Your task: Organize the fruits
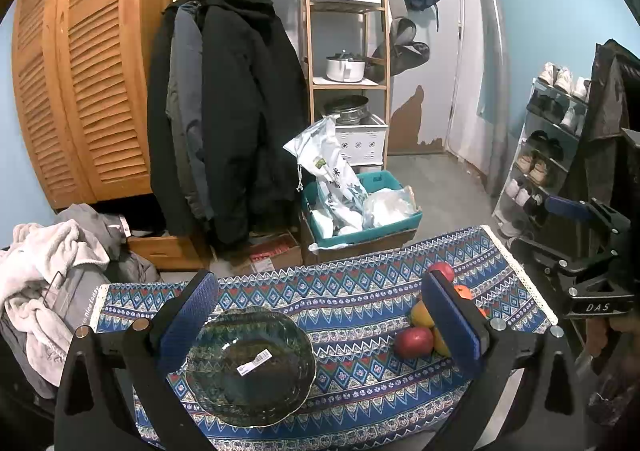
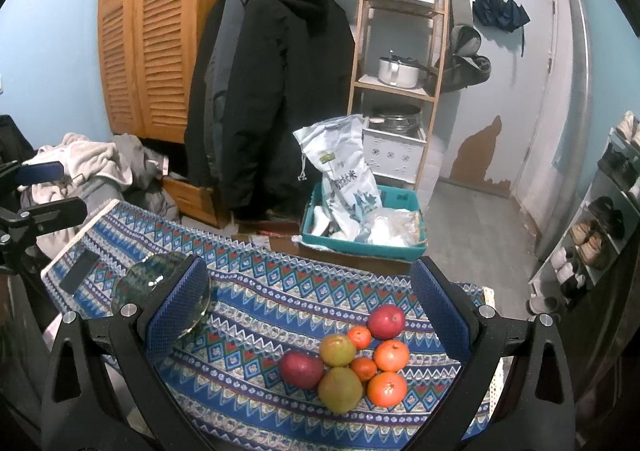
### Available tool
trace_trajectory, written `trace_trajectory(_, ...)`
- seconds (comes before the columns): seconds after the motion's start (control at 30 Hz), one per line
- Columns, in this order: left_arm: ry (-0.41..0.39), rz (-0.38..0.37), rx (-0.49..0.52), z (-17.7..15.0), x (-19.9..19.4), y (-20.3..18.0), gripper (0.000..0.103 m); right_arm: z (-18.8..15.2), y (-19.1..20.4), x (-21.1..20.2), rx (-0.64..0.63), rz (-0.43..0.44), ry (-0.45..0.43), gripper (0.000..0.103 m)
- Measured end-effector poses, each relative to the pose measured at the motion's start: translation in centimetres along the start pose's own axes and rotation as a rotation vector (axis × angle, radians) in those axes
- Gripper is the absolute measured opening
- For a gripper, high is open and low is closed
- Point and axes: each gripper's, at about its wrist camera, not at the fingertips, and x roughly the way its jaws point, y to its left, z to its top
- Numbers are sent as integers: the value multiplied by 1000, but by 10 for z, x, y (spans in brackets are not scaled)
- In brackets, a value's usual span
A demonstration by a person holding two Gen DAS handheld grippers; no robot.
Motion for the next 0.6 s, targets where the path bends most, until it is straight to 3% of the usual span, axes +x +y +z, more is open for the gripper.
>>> trace_trajectory(0.6, -4, 4, 2, -1, 0, 3, 103, 2, 2, 1, -20, 4, 11, 100)
